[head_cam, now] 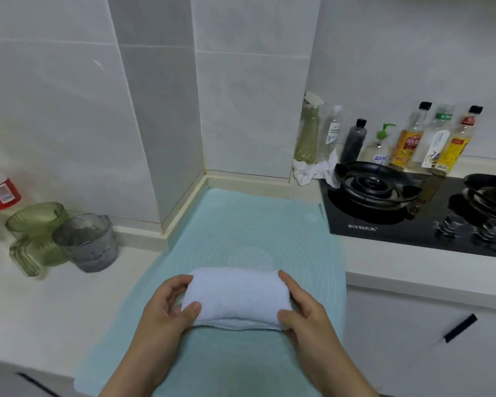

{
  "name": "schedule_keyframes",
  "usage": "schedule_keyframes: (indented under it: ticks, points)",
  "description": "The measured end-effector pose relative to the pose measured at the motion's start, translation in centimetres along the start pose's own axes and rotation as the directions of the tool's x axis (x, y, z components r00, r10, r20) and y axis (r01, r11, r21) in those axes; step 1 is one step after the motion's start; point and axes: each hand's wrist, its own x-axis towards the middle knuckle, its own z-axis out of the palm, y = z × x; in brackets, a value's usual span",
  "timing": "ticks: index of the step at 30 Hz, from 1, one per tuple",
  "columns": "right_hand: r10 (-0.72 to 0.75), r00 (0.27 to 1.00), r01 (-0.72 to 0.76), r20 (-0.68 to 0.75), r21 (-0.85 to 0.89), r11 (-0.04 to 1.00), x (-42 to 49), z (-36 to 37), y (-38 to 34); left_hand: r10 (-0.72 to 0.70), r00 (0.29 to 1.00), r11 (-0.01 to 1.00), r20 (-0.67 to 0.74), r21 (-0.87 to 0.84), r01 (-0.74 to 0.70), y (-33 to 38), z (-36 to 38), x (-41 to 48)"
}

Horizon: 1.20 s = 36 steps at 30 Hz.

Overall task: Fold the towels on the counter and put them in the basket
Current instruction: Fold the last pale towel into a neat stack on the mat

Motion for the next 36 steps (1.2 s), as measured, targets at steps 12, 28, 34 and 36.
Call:
schedule_keyframes:
  ticks: [12,28,34,36]
  points:
    - [0.14,0.984,-0.131,-0.107,0.088,0.988,-6.3,-1.4,-13.1,-0.162,0.979,0.987,0.125,0.041,0.158,13.0,3.8,-1.6]
    - [-0.223,0.894,0.225,-0.388,-0.041,0.973,-16.0,-15.1,-28.7,0.019,0.896,0.999,0.443,0.029,-0.036,25.3,22.9,-3.7]
    - [-0.262,0.877,0.26,-0.404,-0.059,0.964,-18.3,-25.8,-31.3,0.045,0.865,0.998,0.5,0.009,-0.058,25.1,33.6,-6.3]
    - [-0.264,0.884,0.261,-0.386,-0.061,0.963,-18.9,-28.8,-32.0,0.047,0.856,0.999,0.515,-0.014,-0.046,24.9,36.6,-7.3]
